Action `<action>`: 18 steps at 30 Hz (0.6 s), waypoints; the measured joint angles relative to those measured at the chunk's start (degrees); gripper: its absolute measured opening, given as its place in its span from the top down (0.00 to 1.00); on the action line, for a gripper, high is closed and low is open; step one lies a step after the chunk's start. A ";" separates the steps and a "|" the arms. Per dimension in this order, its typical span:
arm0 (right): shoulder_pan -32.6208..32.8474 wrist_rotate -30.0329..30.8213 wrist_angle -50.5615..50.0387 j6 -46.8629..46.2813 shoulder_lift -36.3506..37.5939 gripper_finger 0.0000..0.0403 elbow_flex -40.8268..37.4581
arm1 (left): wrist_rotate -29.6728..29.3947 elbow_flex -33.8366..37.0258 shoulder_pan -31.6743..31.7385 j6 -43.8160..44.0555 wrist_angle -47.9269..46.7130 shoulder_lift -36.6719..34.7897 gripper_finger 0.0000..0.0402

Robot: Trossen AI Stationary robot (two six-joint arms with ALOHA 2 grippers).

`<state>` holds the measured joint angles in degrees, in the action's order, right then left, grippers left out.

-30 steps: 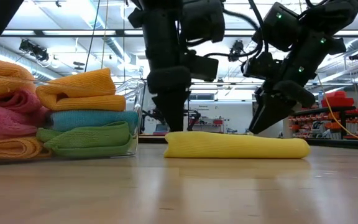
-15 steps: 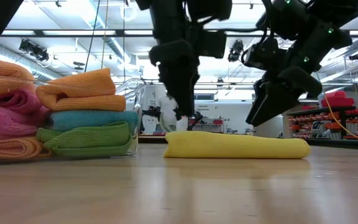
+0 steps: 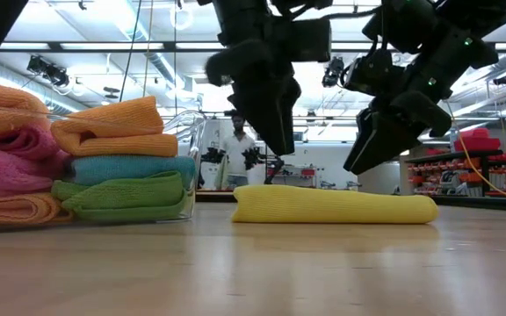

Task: Fold microfiber towels
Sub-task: Fold the yellow microfiber cloth

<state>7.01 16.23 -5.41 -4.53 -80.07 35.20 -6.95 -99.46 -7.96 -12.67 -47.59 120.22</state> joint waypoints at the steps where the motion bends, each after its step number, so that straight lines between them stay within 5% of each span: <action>1: 0.00 0.02 0.00 0.09 0.00 0.44 0.00 | 0.46 0.00 -0.58 -2.14 -0.35 0.00 0.48; 6: 0.07 -0.02 0.37 1.08 0.00 0.44 -0.04 | 0.90 0.00 -3.94 -10.33 -0.38 0.00 0.52; 18: 4.30 -0.22 3.96 2.68 -0.02 0.44 -1.83 | 0.41 -0.02 -5.84 -5.58 1.26 0.00 0.51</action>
<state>11.31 16.00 -1.45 -1.85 -80.09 33.37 -6.54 -99.48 -13.80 -18.25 -46.33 120.22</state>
